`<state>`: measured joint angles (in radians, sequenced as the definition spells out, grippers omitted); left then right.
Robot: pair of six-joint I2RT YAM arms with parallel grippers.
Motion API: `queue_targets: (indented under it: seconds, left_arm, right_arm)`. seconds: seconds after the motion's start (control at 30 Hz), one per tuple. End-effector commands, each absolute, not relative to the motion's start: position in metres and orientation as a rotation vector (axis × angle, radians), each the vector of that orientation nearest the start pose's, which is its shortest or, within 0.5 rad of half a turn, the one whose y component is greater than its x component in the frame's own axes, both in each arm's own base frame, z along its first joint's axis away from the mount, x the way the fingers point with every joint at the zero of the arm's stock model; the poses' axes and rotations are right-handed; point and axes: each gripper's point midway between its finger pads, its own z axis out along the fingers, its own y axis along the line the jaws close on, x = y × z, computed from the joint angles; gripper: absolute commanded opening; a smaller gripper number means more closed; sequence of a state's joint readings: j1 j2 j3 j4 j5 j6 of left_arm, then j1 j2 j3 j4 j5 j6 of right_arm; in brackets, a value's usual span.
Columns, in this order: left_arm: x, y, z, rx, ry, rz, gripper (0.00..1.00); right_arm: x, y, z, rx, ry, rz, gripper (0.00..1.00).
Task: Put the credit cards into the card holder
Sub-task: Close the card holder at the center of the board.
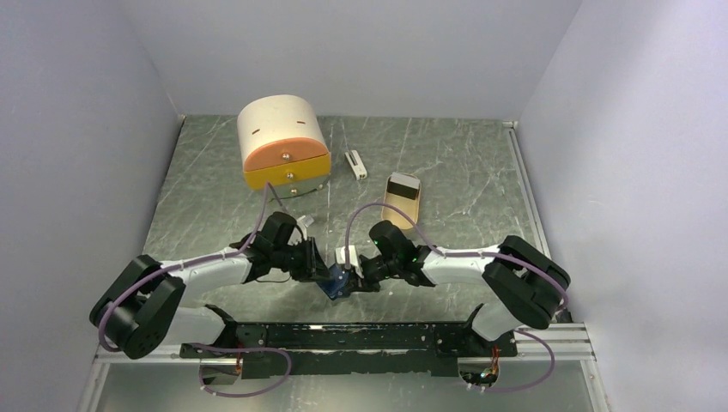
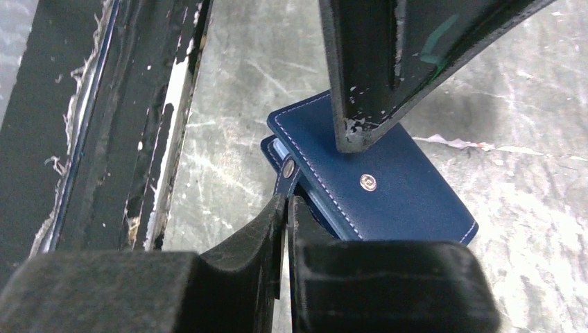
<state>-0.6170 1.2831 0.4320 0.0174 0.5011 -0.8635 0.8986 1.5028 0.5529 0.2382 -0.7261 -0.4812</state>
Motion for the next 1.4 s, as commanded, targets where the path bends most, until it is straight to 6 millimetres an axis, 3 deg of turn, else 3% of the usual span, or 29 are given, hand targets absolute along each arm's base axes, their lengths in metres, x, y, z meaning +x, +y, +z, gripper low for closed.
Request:
queue_targets:
  seconds: [0.0, 0.17, 0.27, 0.4, 0.5, 0.63, 0.7, 0.93, 1.13, 1.2, 1.27, 1.37]
  left_arm:
    - [0.158, -0.251, 0.033, -0.042, 2.686, -1.161, 0.25]
    - [0.157, -0.252, 0.024, -0.038, 2.705, -1.129, 0.25]
    - [0.156, -0.252, 0.021, -0.031, 2.722, -1.092, 0.25]
    - [0.156, -0.252, 0.023, -0.043, 2.716, -1.078, 0.25]
    - [0.164, -0.247, 0.028, -0.097, 2.702, -1.013, 0.25]
    - [0.169, -0.244, 0.033, -0.137, 2.699, -0.968, 0.26]
    - [0.169, -0.243, 0.032, -0.14, 2.704, -0.962, 0.26]
    - [0.164, -0.244, 0.023, -0.137, 2.738, -0.975, 0.25]
    - [0.164, -0.245, 0.024, -0.129, 2.737, -0.976, 0.25]
    - [0.163, -0.244, 0.023, -0.131, 2.738, -0.973, 0.25]
    - [0.162, -0.242, 0.02, -0.141, 2.741, -0.965, 0.25]
    - [0.16, -0.24, 0.016, -0.157, 2.743, -0.962, 0.25]
  right_arm:
    - [0.124, 0.33, 0.054, -1.75, 1.343, 1.012, 0.15]
    - [0.127, 0.329, 0.074, -1.649, 1.325, 0.993, 0.18]
    - [0.138, 0.33, 0.079, -1.496, 1.52, 1.005, 0.2]
    - [0.133, 0.334, 0.092, -1.247, 1.771, 1.103, 0.49]
    - [0.117, 0.332, 0.096, -1.236, 1.731, 1.074, 0.51]
    - [0.12, 0.321, 0.086, -1.332, 1.629, 0.876, 0.51]
    - [0.126, 0.319, 0.075, -1.378, 1.636, 0.752, 0.5]
    - [0.122, 0.327, 0.032, -1.55, 1.667, 0.481, 0.45]
    - [0.131, 0.325, 0.013, -1.577, 1.673, 0.299, 0.42]
    - [0.136, 0.324, 0.014, -1.537, 1.683, 0.258, 0.36]
    - [0.14, 0.323, 0.021, -1.477, 1.706, 0.254, 0.24]
    - [0.138, 0.32, 0.035, -1.372, 1.727, 0.321, 0.1]
